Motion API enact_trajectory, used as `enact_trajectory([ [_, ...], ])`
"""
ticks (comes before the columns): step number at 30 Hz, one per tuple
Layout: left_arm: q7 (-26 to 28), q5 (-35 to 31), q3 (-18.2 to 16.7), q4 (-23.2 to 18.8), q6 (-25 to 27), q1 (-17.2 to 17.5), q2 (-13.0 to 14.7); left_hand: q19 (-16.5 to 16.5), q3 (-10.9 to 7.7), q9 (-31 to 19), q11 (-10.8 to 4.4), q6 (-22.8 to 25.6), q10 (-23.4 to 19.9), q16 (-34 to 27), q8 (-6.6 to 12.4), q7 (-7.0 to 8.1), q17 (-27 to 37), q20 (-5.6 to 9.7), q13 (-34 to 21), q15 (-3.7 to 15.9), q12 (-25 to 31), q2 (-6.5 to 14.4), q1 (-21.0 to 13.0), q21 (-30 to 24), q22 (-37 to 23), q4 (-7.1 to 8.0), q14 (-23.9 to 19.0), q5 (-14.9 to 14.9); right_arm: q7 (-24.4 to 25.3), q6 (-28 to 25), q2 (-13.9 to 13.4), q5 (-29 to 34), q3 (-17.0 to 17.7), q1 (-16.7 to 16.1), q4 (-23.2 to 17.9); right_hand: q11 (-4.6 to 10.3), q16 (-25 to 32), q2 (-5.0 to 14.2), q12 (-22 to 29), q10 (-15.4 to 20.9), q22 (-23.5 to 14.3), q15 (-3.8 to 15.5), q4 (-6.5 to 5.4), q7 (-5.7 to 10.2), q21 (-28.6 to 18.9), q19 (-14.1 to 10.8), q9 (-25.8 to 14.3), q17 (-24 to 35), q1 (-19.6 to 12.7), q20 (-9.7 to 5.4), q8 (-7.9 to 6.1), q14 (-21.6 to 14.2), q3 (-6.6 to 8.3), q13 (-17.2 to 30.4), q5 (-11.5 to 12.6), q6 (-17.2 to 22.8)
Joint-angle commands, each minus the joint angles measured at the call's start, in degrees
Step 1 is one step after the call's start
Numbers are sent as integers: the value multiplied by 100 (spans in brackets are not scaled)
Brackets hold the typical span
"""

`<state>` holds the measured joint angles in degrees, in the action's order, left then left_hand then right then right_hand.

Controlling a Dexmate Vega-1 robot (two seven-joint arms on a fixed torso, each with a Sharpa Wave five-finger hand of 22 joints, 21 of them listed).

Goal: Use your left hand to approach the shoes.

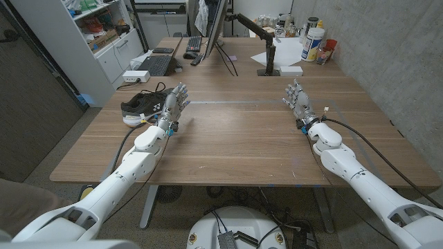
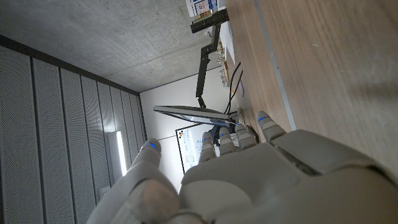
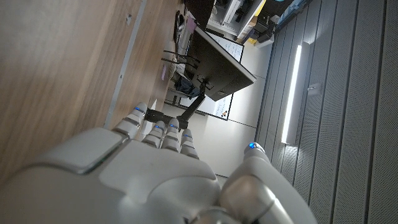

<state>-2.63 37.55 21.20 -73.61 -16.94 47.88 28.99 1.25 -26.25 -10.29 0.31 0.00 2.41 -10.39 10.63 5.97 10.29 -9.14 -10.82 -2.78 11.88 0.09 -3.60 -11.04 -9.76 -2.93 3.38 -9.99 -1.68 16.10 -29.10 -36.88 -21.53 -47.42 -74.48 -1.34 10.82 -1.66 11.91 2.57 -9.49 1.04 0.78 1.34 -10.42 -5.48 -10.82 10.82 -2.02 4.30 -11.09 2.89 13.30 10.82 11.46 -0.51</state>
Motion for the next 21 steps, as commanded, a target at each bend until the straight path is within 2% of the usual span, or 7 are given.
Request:
enact_trajectory([
  [1,-104,44,-9,59,-40,-42,-13,-13,-36,-7,-1,13,39,-39,33,26,15,-33,-25,2,25,10,-59,-39,-31,-4,62,-40,114,-133,-51,40,-8,-16,-182,16,33,-45,26,42,-24,-11,-2,38,-39,-43,-14,13,-17,2,-30,35,21,31,25,-3],
  [6,-73,48,-8,-3,-18,6,-7,-16,-36,-7,-19,14,38,-39,32,29,15,-32,-25,2,25,11,-59,-38,-32,-7,63,-39,136,-174,-108,17,16,-104,-264,10,33,-43,26,48,-24,-7,-3,40,-39,-43,-14,14,-16,0,-30,37,18,31,25,-1],
  [21,-194,36,23,-68,-82,-41,-16,-13,-36,-8,-1,18,42,-33,28,26,16,-40,-25,8,23,18,-60,-30,-32,-19,78,-38,132,-143,-119,21,35,-97,-257,13,35,-37,16,47,-24,-14,-8,41,-39,-44,-14,15,-11,-3,-29,42,10,32,24,-2],
])
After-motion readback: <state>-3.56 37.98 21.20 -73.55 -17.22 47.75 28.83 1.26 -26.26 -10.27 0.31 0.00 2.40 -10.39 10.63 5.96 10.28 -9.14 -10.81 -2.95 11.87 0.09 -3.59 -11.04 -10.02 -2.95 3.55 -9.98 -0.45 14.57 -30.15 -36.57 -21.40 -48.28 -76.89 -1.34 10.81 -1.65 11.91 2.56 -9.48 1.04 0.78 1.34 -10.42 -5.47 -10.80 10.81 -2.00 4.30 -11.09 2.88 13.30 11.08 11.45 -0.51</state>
